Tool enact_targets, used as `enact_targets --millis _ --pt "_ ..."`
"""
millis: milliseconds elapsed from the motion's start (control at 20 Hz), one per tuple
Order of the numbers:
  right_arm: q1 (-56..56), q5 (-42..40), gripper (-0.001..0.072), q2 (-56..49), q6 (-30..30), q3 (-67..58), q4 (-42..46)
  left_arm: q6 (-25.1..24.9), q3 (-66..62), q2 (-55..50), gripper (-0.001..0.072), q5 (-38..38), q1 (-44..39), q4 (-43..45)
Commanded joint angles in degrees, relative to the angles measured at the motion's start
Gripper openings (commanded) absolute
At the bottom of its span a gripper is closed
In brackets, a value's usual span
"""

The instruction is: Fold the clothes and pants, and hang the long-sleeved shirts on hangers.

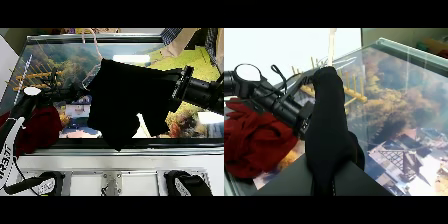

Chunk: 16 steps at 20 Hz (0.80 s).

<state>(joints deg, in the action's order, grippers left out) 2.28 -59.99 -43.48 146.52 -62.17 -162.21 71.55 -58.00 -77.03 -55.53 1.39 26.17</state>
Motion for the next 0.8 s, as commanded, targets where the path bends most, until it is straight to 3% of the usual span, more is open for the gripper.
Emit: enact_targets --millis 0,100,400,600,750 --pt "-0.02 -1.7 0.0025 0.0 -0.02 -0.04 2.86 -0.13 -0.09 0.39 0.0025 -1.44 2.47 -0.35" --pt "-0.02 -2.43 0.0025 0.0 -0.83 -0.04 5.4 -0.15 -0.92 1.16 0.0025 -1.07 3.1 -0.2" --pt "0.02 -3.19 0.0025 -0.17 -1.92 -0.04 9.4 0.02 -16.52 1.27 0.0025 -9.11 2.21 0.42" --pt "0.09 -2.99 0.0025 -0.5 -1.14 -0.04 4.5 5.38 -27.3 2.51 0.0025 -13.2 -3.1 12.39" --pt "0.79 -2.84 0.0025 -1.01 -0.83 -0.04 3.13 8.79 -27.8 7.28 0.0025 -13.88 -7.45 20.44"
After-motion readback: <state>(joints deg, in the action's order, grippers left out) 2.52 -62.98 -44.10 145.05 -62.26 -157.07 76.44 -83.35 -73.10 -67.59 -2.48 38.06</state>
